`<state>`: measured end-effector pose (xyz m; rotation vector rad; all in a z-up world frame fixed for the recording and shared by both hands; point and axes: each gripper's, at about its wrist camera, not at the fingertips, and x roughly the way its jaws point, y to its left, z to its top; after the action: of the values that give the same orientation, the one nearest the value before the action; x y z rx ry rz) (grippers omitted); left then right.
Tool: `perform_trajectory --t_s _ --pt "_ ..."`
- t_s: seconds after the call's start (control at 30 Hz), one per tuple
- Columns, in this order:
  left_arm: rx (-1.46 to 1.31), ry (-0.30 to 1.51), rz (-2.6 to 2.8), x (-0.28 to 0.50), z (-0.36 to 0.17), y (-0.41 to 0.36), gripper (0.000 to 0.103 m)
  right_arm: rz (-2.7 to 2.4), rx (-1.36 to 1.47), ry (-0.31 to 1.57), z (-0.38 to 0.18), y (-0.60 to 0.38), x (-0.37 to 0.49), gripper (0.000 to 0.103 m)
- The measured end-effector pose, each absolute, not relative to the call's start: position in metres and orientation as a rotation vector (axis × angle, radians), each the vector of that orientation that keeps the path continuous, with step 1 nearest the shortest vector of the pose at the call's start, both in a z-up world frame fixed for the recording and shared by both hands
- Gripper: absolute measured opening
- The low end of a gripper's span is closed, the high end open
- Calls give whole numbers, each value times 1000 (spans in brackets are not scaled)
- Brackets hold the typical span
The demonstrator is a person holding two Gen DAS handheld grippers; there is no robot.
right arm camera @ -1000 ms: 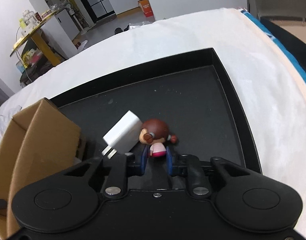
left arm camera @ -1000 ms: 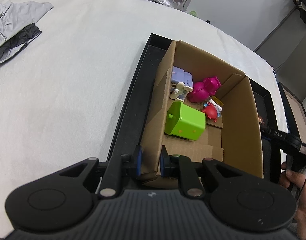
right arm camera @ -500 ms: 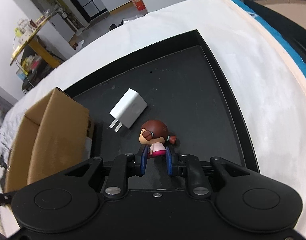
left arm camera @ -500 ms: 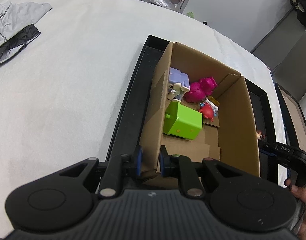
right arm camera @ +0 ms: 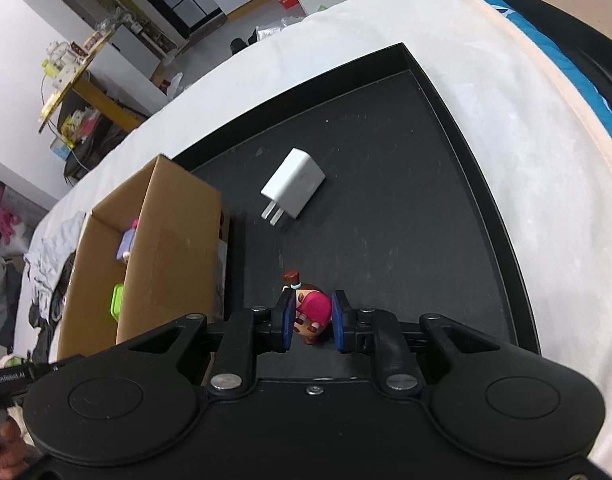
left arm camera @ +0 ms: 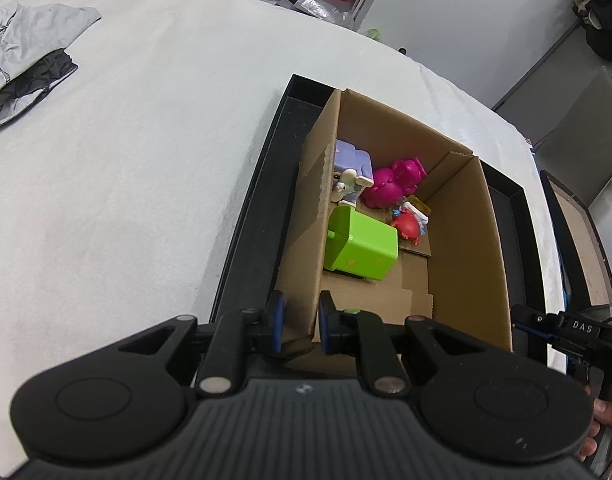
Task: Organize rigid objects
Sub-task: 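Lift the doll with the right gripper and carry it over the box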
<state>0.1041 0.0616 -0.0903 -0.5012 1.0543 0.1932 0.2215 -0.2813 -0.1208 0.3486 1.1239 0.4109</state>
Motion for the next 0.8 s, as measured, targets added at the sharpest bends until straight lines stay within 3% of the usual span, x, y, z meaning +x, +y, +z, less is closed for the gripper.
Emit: perform_trajectory --t_s 0.8 --pt "-530 1025 150 98 -88 67 15 397 230 1057 -47 -249 219 19"
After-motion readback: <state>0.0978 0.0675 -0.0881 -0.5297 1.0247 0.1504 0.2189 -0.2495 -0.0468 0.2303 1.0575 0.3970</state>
